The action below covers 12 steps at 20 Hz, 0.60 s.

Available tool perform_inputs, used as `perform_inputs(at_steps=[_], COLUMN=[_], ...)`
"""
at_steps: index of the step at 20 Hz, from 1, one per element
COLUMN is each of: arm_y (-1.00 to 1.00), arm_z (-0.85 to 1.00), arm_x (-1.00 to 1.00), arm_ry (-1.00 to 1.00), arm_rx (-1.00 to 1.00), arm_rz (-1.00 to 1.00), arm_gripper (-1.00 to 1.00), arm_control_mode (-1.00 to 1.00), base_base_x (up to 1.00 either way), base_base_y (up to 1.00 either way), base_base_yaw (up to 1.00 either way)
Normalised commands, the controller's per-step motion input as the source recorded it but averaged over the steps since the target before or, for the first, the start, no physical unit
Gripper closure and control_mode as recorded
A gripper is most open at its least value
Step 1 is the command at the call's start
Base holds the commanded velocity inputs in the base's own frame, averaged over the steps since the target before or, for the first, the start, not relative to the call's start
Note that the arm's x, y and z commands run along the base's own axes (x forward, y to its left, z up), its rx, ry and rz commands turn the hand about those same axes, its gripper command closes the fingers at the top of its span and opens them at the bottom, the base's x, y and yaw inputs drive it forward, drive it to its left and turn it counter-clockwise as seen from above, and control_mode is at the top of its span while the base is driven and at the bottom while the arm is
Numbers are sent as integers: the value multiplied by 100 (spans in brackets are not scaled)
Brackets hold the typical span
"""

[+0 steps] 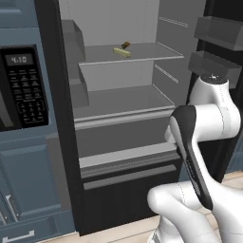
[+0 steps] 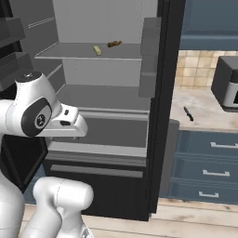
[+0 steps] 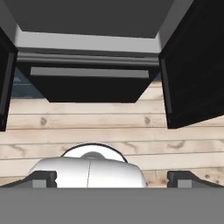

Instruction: Retrieve the butter from the fridge and place it on a plate on the dining table. Then retrieve the butter knife by the fridge and place it near the plate.

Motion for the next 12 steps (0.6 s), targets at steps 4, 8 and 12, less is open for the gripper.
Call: perform_inputs(at_steps=[4, 8, 12], arm_y=[-1, 0, 0], arm_z=[0, 0, 0], arm_x=[-5, 0, 0], arm_ry=[0, 0, 0], arm_rx=[0, 0, 0], arm_rz=[0, 0, 0], arm_gripper=[-100, -100, -100], arm_control_mode=[-100, -100, -100], base_base_x=[0, 0, 0], base_base_y=[0, 0, 0], base_base_yaw=[0, 0, 0])
